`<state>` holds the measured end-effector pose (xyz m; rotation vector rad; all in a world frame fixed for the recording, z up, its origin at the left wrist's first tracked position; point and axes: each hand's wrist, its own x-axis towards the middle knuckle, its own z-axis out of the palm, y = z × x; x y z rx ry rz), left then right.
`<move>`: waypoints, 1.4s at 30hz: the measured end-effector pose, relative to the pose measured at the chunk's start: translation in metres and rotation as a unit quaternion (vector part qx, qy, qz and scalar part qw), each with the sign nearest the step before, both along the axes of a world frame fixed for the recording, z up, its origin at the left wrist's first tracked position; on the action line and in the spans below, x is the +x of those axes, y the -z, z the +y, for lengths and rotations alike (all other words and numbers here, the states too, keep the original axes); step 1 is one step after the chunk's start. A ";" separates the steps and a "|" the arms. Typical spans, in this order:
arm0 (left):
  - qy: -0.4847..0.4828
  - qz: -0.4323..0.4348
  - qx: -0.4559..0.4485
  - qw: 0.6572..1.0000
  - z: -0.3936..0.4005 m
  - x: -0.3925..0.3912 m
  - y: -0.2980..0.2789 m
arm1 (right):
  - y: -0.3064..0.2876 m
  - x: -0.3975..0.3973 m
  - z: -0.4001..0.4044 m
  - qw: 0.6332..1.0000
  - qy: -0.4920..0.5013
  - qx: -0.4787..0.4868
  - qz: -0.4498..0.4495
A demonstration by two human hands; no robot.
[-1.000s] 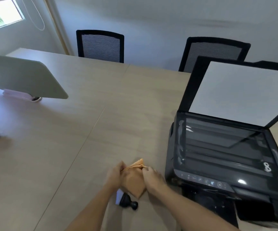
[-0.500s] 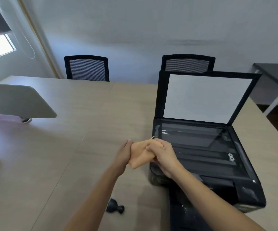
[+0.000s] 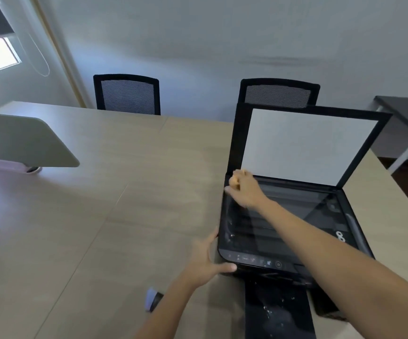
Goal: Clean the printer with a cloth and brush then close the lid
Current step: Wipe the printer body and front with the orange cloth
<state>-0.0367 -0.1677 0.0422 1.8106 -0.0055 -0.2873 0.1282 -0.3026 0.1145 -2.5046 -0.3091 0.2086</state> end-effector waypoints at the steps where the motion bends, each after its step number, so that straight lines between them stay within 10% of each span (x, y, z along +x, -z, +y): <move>1: -0.014 -0.004 0.007 1.000 -0.001 0.000 0.001 | 0.012 0.001 0.006 0.997 -0.043 -0.055 0.040; 6: -0.060 -0.019 0.038 0.997 -0.001 0.000 0.007 | 0.041 -0.001 0.013 0.986 -0.081 -0.142 0.026; 42: -0.084 -0.018 0.044 0.995 0.000 -0.001 0.033 | 0.031 -0.082 -0.009 0.985 -0.167 0.040 0.020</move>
